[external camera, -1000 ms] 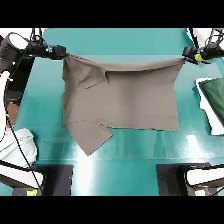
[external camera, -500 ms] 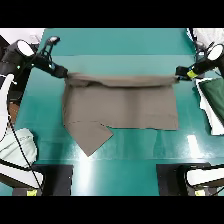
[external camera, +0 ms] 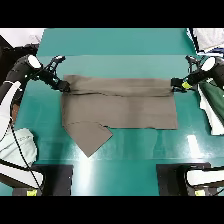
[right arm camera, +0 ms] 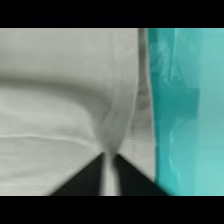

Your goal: Fold the shirts.

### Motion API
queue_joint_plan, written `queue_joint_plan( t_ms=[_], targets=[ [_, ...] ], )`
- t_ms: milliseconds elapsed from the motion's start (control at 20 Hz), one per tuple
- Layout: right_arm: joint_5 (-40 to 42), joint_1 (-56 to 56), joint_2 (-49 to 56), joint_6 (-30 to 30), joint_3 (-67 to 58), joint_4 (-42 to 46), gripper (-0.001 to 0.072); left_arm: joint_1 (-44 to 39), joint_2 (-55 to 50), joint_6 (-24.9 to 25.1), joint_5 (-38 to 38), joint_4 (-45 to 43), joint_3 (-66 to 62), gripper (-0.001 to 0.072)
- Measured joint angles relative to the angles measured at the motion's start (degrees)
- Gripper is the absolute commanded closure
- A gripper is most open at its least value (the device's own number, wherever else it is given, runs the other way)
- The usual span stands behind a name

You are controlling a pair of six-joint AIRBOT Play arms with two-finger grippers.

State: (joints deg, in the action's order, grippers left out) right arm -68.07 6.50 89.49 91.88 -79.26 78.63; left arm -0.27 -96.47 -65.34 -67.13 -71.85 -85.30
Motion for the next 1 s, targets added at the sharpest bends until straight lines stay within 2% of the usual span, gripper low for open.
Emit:
queue_joint_plan(
  t_ms=[100,200,450,750,1000],
  targets=[
    [-1.4,0.4,-0.4,-0.1,0.3,-1.1,0.0326,0.0,0.2,-1.7,-1.8,-0.8,0.2,0.011],
    [-3.9,1.1,-1.4,-0.8,0.5,-1.6,0.0405,0.5,0.5,-4.0,-5.0,-1.9,-0.1,0.011],
    [-10.2,2.7,-9.6,-6.1,5.4,-6.9,0.0405,4.1,5.7,-7.6,-11.1,4.1,4.2,0.0111],
    [-10.3,3.4,-21.2,-9.1,16.5,-11.8,0.0405,5.5,22.9,-11.4,-7.2,7.9,30.6,0.0111],
    [-8.6,3.5,-25.9,-9.7,20.2,-12.9,0.0405,5.7,35.1,-13.5,-2.7,10.6,48.2,0.0111]
  ],
)
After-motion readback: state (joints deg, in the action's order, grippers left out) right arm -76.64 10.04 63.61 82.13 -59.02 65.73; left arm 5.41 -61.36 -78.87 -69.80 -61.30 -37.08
